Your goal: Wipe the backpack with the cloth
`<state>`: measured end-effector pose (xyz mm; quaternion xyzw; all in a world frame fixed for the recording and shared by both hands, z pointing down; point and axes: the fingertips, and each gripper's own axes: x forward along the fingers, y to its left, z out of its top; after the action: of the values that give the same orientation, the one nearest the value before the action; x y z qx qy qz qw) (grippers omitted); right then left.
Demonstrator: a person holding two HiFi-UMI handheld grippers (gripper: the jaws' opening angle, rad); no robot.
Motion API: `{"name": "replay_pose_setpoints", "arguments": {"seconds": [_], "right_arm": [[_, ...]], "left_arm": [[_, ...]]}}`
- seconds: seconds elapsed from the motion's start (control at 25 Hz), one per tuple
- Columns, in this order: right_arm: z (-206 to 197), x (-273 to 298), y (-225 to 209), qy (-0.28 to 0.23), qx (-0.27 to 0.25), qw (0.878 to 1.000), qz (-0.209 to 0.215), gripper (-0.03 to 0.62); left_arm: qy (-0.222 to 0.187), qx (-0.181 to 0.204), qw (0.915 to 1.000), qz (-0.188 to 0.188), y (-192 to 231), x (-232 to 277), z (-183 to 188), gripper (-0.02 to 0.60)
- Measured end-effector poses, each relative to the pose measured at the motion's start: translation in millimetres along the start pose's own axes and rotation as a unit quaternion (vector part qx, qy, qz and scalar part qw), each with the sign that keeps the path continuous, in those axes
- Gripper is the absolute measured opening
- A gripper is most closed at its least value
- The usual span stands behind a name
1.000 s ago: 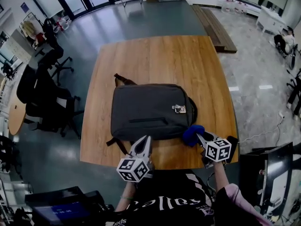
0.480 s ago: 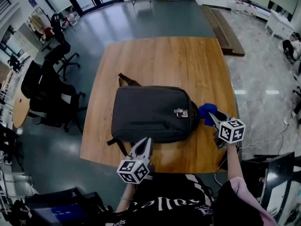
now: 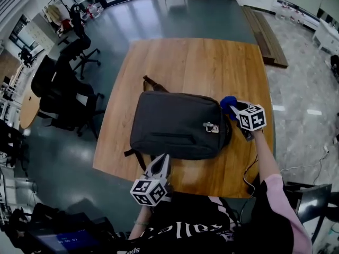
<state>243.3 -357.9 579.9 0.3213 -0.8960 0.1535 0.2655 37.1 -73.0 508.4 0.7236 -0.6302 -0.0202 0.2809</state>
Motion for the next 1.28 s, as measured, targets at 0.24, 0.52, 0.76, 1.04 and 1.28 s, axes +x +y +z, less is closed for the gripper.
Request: {"name": "replay_pose_setpoints", "arguments": {"seconds": [0.24, 0.52, 0.76, 1.04, 1.28], "right_arm": [[-46, -22, 26, 0.031, 0.002, 0.999, 0.029, 0.066], [-94, -77, 70, 0.06, 0.041, 0.996, 0.055, 0.066], [-123, -103, 115, 0.066, 0.087, 0.99, 0.084, 0.066], [-138, -121, 167, 0.069, 0.11, 0.985, 0.114, 0.066], [-145, -130, 172, 0.072, 0.131, 0.983, 0.107, 0.066]], "left_arm": [[-0.003, -0.003, 1.0, 0.006, 1, 2, -1, -0.002], [-0.001, -0.004, 1.0, -0.001, -6, 12, -4, -0.002], [-0.002, -0.011, 0.9999, 0.0, -6, 16, -7, -0.002], [-0.005, -0.012, 0.9998, 0.012, 1, 9, -7, -0.002], [-0.009, -0.021, 0.9994, 0.028, 14, -5, -6, -0.002]]}}
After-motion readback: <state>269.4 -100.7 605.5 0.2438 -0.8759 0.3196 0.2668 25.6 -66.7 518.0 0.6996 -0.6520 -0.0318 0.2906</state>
